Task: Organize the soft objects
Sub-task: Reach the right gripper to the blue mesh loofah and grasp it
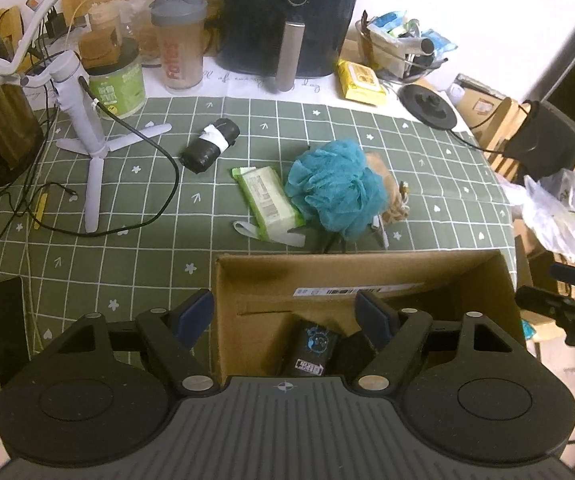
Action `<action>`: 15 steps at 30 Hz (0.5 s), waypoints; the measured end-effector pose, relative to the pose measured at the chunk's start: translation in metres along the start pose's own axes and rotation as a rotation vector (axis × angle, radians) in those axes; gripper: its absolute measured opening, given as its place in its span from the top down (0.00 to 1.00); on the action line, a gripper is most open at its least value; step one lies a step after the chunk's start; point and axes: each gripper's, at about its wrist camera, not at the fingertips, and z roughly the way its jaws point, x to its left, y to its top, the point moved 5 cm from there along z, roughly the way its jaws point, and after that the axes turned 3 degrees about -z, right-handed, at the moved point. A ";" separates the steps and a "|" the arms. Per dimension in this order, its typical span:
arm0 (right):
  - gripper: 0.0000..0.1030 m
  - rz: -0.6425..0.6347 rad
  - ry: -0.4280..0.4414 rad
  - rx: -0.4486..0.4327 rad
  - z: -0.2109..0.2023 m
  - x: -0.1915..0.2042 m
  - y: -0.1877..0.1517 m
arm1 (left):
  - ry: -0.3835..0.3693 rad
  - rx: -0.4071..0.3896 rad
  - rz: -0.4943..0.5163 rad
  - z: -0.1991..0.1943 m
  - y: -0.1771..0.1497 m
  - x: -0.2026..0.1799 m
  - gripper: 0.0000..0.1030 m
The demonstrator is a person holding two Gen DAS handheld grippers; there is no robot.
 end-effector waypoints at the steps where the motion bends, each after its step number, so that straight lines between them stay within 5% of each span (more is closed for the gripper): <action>1: 0.00 0.001 0.002 -0.002 0.001 -0.002 0.001 | -0.004 -0.004 -0.002 0.000 0.000 -0.001 0.25; 15: 0.00 -0.043 0.048 -0.014 0.028 -0.031 0.032 | -0.012 -0.013 -0.077 -0.001 0.000 0.001 0.25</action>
